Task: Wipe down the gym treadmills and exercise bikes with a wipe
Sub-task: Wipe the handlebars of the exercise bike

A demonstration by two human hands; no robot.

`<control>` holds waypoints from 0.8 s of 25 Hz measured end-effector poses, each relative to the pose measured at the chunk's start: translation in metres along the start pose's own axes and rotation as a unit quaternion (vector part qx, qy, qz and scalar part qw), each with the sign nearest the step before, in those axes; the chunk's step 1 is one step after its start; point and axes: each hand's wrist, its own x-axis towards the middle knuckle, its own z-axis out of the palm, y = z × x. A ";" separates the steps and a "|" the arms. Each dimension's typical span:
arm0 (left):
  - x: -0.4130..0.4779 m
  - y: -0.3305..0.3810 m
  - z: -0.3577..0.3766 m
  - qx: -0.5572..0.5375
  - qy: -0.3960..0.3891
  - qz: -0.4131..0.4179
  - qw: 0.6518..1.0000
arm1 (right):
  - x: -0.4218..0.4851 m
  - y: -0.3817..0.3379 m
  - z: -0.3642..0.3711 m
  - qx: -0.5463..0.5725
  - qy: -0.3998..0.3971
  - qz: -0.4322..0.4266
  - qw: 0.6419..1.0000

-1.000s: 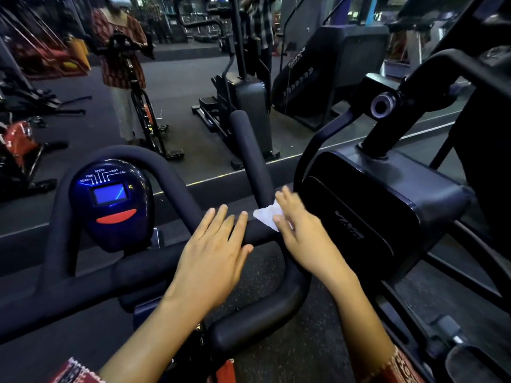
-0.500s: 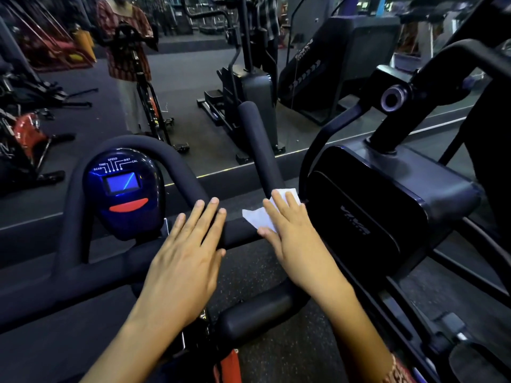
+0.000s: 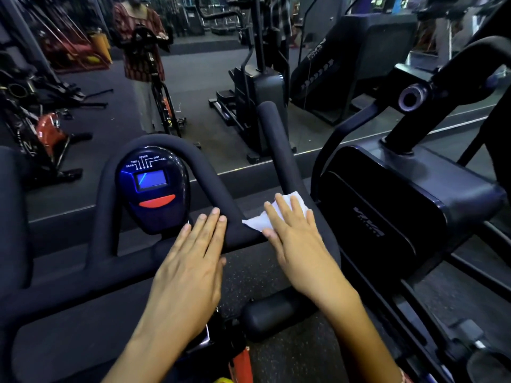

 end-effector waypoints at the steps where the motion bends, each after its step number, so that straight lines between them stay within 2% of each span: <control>1: 0.000 0.000 0.000 0.000 -0.001 -0.001 1.000 | 0.001 -0.005 0.000 0.002 0.003 0.029 1.000; 3: -0.001 -0.001 0.001 0.002 0.003 -0.002 1.000 | 0.004 -0.020 0.007 0.029 0.075 0.019 0.997; 6: -0.001 -0.002 0.003 0.004 0.001 0.004 1.000 | -0.008 -0.040 0.001 0.089 0.059 -0.030 0.994; 8: -0.001 -0.002 0.002 -0.002 0.003 0.005 1.000 | -0.017 -0.033 0.001 0.114 0.089 -0.056 0.988; 10: -0.001 -0.001 0.002 -0.009 -0.002 0.002 1.000 | -0.013 -0.019 0.006 0.086 0.120 -0.046 0.988; 13: -0.002 0.000 -0.002 -0.030 0.000 0.005 1.000 | -0.003 -0.009 0.012 0.005 0.101 -0.019 0.995; 17: -0.008 -0.001 -0.011 -0.092 0.046 0.005 0.995 | -0.008 -0.030 -0.002 0.050 0.079 0.002 0.996; 20: -0.021 -0.012 -0.020 -0.128 0.090 -0.004 0.988 | -0.023 -0.053 0.004 0.116 0.071 -0.027 0.990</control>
